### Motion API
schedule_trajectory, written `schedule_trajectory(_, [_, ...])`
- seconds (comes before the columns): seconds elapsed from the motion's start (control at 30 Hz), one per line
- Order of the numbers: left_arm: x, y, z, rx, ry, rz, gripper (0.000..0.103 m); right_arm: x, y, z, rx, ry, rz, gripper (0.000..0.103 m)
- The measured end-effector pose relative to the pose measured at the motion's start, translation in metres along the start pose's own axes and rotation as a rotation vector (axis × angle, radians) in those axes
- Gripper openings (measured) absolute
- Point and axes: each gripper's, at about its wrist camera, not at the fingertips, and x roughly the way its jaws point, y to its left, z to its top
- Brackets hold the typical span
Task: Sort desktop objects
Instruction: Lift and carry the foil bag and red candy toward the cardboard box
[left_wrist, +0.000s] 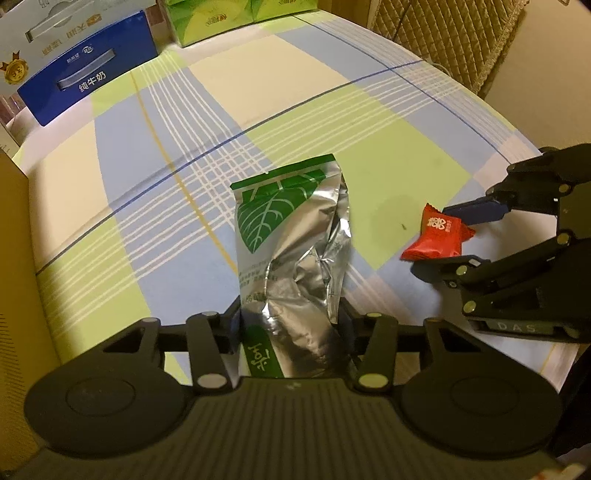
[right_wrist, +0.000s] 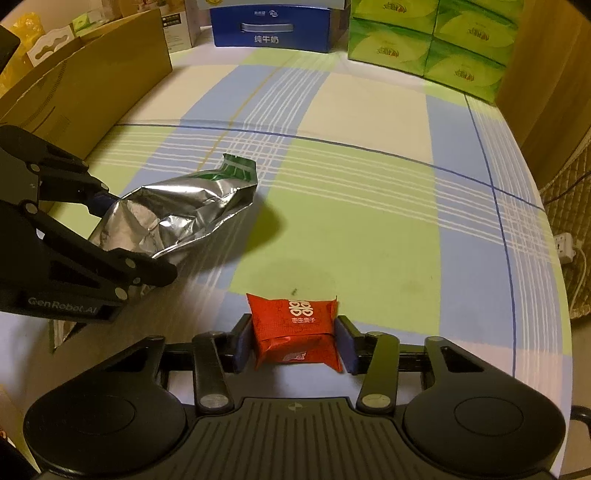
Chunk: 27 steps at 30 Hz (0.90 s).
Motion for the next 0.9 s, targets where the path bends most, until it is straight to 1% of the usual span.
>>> schedule_trajectory(0.07, [-0.002,0.002,0.0,-0.009,-0.008,0.005,0.044,-0.001,0.0,0.0,0.001,-0.009,0.004,0.041])
schedule_trajectory(0.37, [-0.009,0.007,0.001,-0.027,-0.02,0.016,0.044,-0.006,-0.004,0.004,0.024,-0.04,0.007,0.04])
schedule_trajectory(0.57, [-0.014,0.007,0.002,-0.037,-0.037,0.019,0.044,-0.013,-0.009,0.007,0.07,-0.074,0.019,0.04])
schedule_trajectory(0.67, [-0.016,0.008,0.003,-0.038,-0.045,0.022,0.044,-0.014,-0.011,0.007,0.085,-0.077,0.017,0.04])
schedule_trajectory(0.9, [-0.042,0.008,0.005,-0.053,-0.112,0.026,0.044,-0.023,-0.007,0.014,0.095,-0.123,0.01,0.04])
